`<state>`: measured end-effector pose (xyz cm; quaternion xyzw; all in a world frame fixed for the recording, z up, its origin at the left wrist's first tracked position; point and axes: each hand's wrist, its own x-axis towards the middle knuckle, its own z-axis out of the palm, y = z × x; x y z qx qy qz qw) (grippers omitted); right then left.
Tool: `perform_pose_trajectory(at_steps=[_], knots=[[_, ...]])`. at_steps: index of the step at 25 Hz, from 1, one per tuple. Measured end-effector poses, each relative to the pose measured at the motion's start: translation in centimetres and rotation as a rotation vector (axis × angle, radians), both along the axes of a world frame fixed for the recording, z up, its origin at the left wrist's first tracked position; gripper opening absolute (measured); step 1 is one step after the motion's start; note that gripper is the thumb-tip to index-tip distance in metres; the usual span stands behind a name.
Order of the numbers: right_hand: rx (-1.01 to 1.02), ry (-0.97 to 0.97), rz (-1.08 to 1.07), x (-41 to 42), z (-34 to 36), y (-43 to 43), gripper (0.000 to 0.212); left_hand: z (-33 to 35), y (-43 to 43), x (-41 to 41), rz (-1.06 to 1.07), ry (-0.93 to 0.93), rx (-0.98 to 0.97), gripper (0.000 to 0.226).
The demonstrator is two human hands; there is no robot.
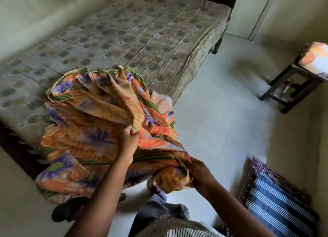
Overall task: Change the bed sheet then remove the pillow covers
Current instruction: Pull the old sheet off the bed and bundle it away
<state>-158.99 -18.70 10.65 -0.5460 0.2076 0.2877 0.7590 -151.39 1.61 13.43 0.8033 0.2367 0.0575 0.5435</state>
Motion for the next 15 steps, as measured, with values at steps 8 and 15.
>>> perform_pose_trajectory(at_steps=[8,15], knots=[[-0.076,0.015,0.002,2.4,-1.1,5.0,0.019,-1.8,-5.0,-13.6,-0.609,-0.164,0.27,0.019],[-0.083,0.04,-0.048,0.2,-1.6,2.2,0.023,-8.7,4.2,-11.8,0.644,0.493,-0.917,0.077]])
